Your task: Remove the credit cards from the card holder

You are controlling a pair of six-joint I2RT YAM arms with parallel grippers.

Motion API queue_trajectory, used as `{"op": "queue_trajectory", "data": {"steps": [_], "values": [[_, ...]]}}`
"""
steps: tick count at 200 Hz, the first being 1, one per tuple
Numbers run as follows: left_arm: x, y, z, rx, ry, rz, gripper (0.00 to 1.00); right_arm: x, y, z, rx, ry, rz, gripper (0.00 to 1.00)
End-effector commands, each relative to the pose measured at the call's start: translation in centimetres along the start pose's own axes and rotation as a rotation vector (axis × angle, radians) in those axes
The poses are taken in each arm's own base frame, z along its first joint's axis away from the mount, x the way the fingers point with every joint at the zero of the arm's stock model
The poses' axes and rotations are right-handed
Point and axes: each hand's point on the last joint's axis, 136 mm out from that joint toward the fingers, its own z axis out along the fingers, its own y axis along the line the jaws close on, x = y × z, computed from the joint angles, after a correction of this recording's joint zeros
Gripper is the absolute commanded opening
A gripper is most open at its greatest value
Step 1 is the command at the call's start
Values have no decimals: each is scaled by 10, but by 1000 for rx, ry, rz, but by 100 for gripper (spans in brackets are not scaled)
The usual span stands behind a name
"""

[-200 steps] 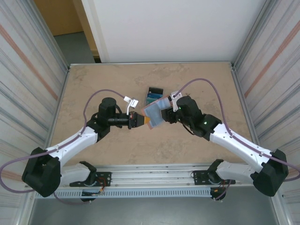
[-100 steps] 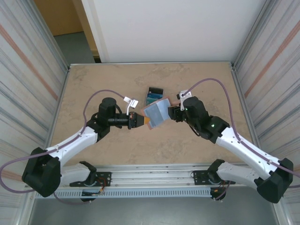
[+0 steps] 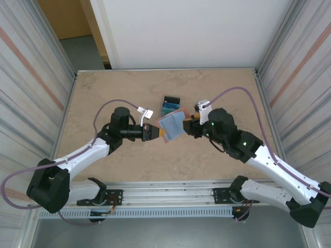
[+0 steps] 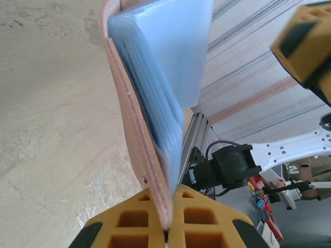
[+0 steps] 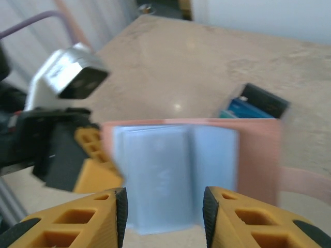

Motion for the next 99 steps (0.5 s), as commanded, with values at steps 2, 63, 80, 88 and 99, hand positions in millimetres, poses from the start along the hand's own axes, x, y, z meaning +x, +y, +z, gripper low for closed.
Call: {"op": "queue_trajectory", "data": {"steps": [2, 63, 80, 88, 99], "values": [[-18, -15, -2, 38, -30, 44, 0, 11, 12, 15, -26, 79, -65, 43], [-18, -25, -5, 67, -31, 71, 0, 36, 10, 49, -23, 191, -93, 50], [-17, -27, -5, 73, -31, 79, 0, 38, 6, 52, -17, 193, -86, 51], [-17, -29, -6, 77, -30, 83, 0, 38, 5, 52, -17, 195, -81, 52], [-17, -30, -6, 80, -30, 88, 0, 39, 2, 53, -12, 194, -72, 53]]}}
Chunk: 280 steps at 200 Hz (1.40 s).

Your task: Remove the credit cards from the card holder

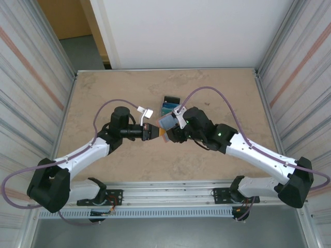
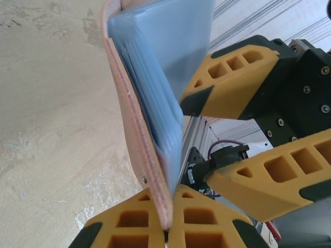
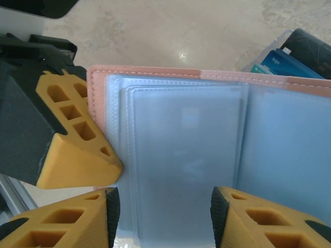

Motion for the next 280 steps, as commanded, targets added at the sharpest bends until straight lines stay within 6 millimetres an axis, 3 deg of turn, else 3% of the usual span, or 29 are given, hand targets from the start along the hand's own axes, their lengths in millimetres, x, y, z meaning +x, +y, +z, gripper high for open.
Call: {"op": "queue_trajectory", "data": {"steps": [1, 75, 183, 280], "values": [[-16, -29, -5, 75, -31, 88, 0, -7, -3, -2, -6, -20, -6, 53], [-16, -29, -4, 77, -32, 91, 0, -3, 1, 4, -47, -17, 7, 60], [-17, -33, -4, 90, -32, 100, 0, 5, -6, 15, -24, 15, 17, 61], [-16, -36, -7, 91, -34, 113, 0, 2, -33, 10, 56, -23, 83, 45]]}}
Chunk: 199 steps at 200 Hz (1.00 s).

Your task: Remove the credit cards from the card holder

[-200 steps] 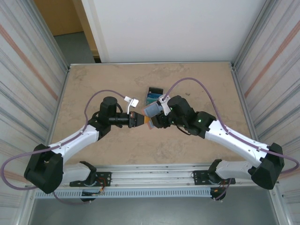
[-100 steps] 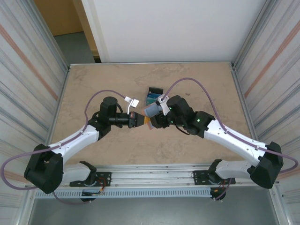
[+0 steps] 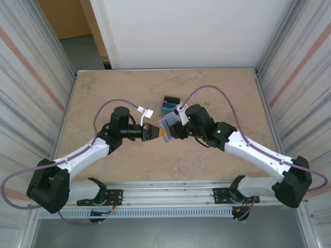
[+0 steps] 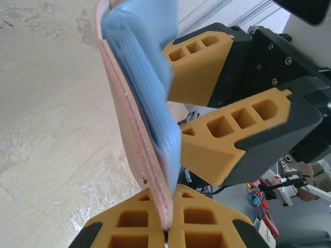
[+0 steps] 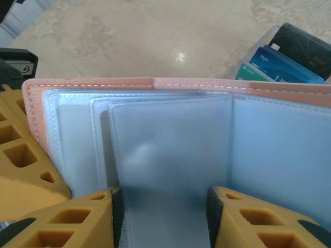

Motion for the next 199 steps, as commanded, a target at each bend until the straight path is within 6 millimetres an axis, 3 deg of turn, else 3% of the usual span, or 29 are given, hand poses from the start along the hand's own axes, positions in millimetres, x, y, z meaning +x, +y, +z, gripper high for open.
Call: {"op": "queue_trajectory", "data": {"steps": [1, 59, 199], "values": [[-16, -31, -6, 73, -37, 103, 0, 1, -12, -3, 41, -19, 30, 44], [-16, -29, -5, 69, -34, 97, 0, -6, -15, -11, 53, -53, 35, 41], [-16, -28, -6, 58, -35, 89, 0, -12, -46, -23, 225, -112, 60, 45]]}}
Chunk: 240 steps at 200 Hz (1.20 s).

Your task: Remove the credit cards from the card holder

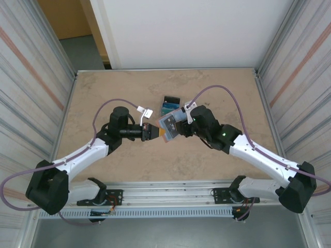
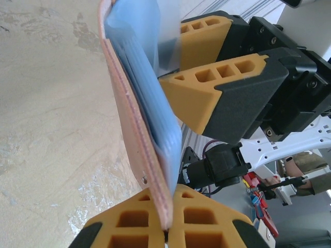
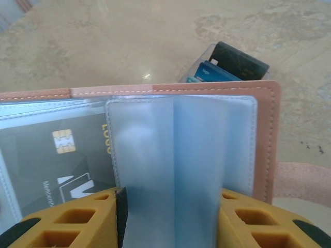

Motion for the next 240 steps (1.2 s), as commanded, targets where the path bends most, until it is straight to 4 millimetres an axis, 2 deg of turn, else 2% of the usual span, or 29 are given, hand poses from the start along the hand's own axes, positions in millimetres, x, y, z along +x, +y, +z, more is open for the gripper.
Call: {"op": "queue_trajectory", "data": {"steps": [1, 45, 95, 168, 184, 204, 240], "values": [[-15, -24, -4, 51, -29, 78, 0, -4, -15, -4, 68, -25, 38, 45], [-15, -19, -1, 41, -21, 60, 0, -7, -19, -4, 82, -36, 55, 45], [-17, -13, 0, 29, -21, 37, 0, -7, -39, -15, 109, -59, 126, 46], [-17, -1, 5, 12, -12, -5, 0, -12, -31, -28, 50, -81, 143, 52], [-17, -1, 5, 11, -12, -7, 0, -17, -26, -33, 20, -92, 143, 57], [-17, -1, 5, 11, -13, -5, 0, -20, -13, -38, -21, -97, 116, 67], [-18, -4, 4, 19, -15, 4, 0, -17, -7, -34, 5, -74, 70, 98]]}}
